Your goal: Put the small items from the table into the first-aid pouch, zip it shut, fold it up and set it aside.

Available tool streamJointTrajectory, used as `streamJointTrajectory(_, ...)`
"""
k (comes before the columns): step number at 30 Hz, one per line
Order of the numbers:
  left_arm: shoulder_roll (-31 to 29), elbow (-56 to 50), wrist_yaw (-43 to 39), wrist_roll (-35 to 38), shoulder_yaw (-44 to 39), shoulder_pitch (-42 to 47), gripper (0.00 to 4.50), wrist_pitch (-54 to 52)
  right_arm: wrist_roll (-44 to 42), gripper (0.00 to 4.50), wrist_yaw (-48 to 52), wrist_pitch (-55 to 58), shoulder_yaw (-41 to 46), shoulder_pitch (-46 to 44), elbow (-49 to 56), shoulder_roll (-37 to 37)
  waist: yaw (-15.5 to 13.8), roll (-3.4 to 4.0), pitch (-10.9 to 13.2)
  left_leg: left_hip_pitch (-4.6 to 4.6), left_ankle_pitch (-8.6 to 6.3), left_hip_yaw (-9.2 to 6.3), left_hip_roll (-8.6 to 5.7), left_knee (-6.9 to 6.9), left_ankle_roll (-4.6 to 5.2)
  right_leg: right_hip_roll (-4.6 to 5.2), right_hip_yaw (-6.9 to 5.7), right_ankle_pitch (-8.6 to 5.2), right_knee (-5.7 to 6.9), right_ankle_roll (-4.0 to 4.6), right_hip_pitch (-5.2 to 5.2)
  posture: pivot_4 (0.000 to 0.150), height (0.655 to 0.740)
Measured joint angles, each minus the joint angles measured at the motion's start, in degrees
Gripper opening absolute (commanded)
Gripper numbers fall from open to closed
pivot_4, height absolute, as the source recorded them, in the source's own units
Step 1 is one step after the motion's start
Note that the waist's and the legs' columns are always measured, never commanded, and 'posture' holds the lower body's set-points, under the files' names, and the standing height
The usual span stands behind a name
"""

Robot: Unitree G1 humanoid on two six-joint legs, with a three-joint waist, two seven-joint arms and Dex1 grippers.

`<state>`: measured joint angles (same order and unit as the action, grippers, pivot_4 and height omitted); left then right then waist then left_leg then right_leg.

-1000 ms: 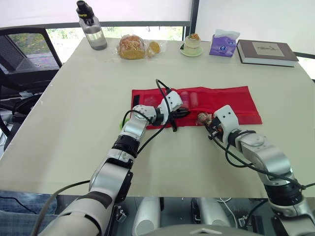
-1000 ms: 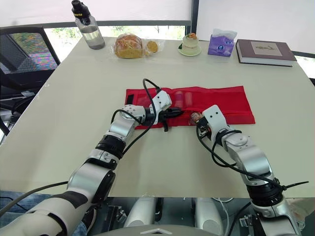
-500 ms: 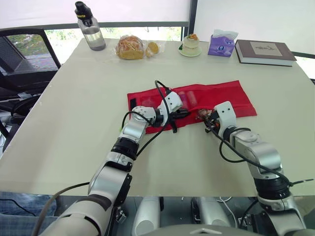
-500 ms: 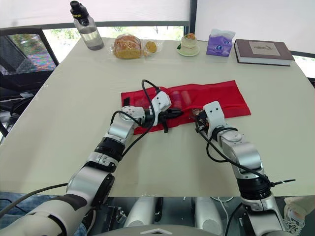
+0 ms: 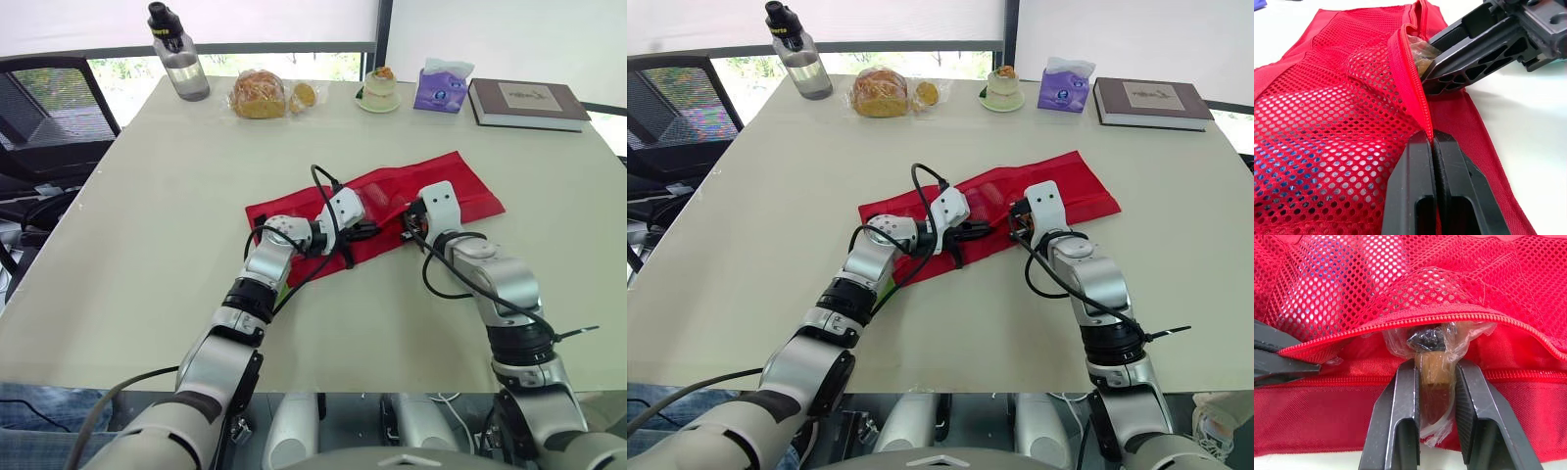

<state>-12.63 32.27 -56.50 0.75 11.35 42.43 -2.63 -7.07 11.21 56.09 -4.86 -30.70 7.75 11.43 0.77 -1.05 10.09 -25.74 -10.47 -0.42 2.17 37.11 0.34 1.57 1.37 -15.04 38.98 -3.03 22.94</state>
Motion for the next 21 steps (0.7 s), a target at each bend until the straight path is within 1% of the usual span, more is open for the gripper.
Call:
streamJointTrajectory(4,0.0,-1.8,-0.3,0.4,0.4,-1.1,0.0,-0.5,0.4,0.38,1.5,0.1,-1.6,-1.4,-1.9,2.4,0.0,0.0,0.0,0.0,0.0,0.01,0.0,-0.01,0.0,0.0,0.0,0.0,-0.02,0.0,0.0,0.15,0.74)
streamJointTrajectory(9,-0.1,-2.7,-1.4,0.8,0.6,-1.7,0.0,-1.0,1.0,0.38,1.7,-0.5,-2.1,-2.3,-4.1,2.3,0.0,0.0,0.0,0.0,0.0,0.01,0.0,-0.03,0.0,0.0,0.0,0.0,-0.02,0.0,0.01,0.15,0.74)
streamJointTrajectory(10,-0.1,-2.7,-1.4,1.0,0.6,-1.8,0.0,-1.0,1.1,0.88,1.7,-0.6,-2.1,-2.4,-4.2,2.3,0.0,0.0,0.0,-0.01,0.0,0.0,0.0,-0.03,0.0,0.0,0.0,0.0,-0.02,0.0,0.01,0.15,0.74)
streamJointTrajectory(11,-0.2,-2.7,-1.6,1.1,0.7,-1.8,0.0,-1.0,1.2,1.48,1.8,-0.9,-2.2,-2.4,-4.3,2.2,0.0,0.0,0.0,-0.01,0.0,0.01,0.0,-0.03,0.0,0.0,0.0,0.0,-0.02,0.0,0.01,0.15,0.74)
streamJointTrajectory(12,-0.2,-2.7,-1.8,1.1,0.7,-1.8,0.0,-1.0,1.2,1.77,1.8,-1.3,-2.2,-2.4,-4.3,2.1,0.0,0.0,0.0,-0.01,0.0,0.01,0.0,-0.03,0.0,0.0,0.01,0.0,-0.02,0.0,0.01,0.15,0.74)
streamJointTrajectory(13,-0.2,-2.7,-1.9,1.1,0.7,-1.8,0.0,-1.0,1.2,2.19,1.9,-1.5,-2.2,-2.4,-4.2,2.1,0.0,0.0,0.0,-0.01,0.0,0.01,0.0,-0.03,0.0,0.0,0.01,0.0,-0.02,0.0,0.01,0.15,0.74)
streamJointTrajectory(14,-0.2,-2.7,-2.0,1.1,0.7,-1.7,0.0,-1.0,1.2,2.92,2.0,-1.5,-2.2,-2.2,-3.9,2.2,0.0,0.0,0.0,-0.01,0.0,0.0,0.0,-0.03,0.0,0.0,0.0,0.0,-0.02,0.0,0.01,0.15,0.74)
streamJointTrajectory(16,-0.2,-2.7,-2.0,1.1,0.7,-1.7,0.0,-1.0,1.2,3.2,2.0,-1.4,-2.2,-1.7,-3.1,2.3,0.0,0.0,0.0,-0.01,0.0,0.0,0.0,-0.03,0.0,0.0,-0.01,0.0,-0.03,0.0,0.01,0.15,0.74)
streamJointTrajectory(20,-0.8,-0.6,-2.0,1.1,0.5,-0.5,0.0,-0.5,-0.3,3.2,4.0,2.8,-2.0,3.1,6.1,5.4,-0.1,0.01,0.0,-0.04,0.0,0.02,0.0,-0.04,0.0,0.01,0.01,0.0,-0.06,0.0,0.02,0.15,0.74)
streamJointTrajectory(21,-0.9,-0.2,-2.1,1.1,0.5,-0.3,0.0,-0.4,-0.4,3.2,4.2,3.7,-1.9,3.4,7.0,5.7,0.0,0.01,0.0,-0.01,0.0,0.03,0.0,-0.03,0.0,0.01,0.02,0.0,-0.04,0.0,0.02,0.15,0.74)
